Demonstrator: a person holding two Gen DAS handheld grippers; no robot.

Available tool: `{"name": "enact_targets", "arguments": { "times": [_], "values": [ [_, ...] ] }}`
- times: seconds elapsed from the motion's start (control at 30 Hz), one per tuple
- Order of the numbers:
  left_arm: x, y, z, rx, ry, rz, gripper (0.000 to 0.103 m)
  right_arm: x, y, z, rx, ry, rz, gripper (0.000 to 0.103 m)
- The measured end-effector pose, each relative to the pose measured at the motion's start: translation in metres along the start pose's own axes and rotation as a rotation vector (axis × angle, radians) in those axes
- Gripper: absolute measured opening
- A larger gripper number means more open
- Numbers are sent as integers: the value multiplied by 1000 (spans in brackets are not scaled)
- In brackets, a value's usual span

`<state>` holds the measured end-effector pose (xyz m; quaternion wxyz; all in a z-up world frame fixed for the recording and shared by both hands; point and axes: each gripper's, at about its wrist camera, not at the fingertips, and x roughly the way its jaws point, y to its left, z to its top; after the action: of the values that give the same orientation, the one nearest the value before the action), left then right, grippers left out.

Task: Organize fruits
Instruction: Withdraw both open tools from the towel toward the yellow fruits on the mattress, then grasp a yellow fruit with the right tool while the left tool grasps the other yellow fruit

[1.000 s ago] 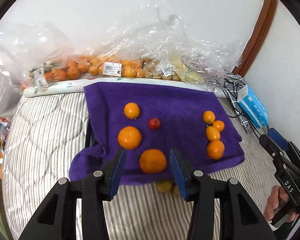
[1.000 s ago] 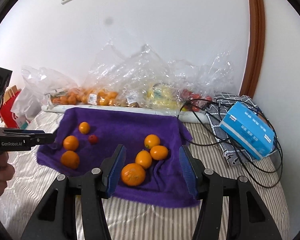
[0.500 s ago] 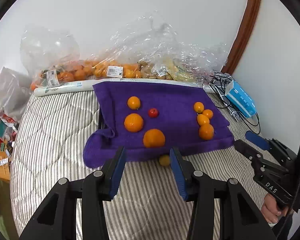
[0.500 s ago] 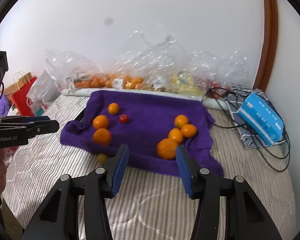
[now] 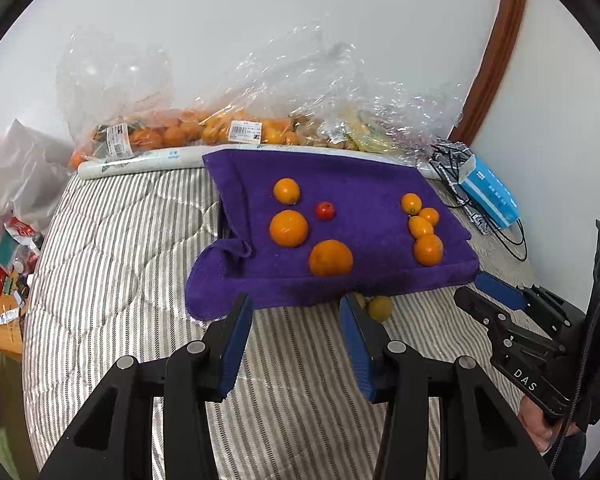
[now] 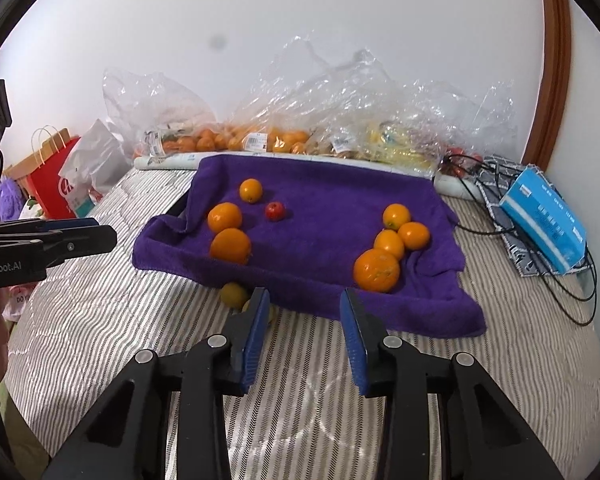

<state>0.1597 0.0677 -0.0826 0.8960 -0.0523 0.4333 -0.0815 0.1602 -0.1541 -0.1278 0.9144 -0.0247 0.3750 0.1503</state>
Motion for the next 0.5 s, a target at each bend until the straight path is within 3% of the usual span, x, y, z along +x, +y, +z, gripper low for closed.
{"name": "enact_targets", "arguments": {
  "times": [0.5],
  "values": [
    [31, 43, -6, -51, 53, -16, 43, 63, 27, -9, 7, 107, 62, 36]
  ]
}}
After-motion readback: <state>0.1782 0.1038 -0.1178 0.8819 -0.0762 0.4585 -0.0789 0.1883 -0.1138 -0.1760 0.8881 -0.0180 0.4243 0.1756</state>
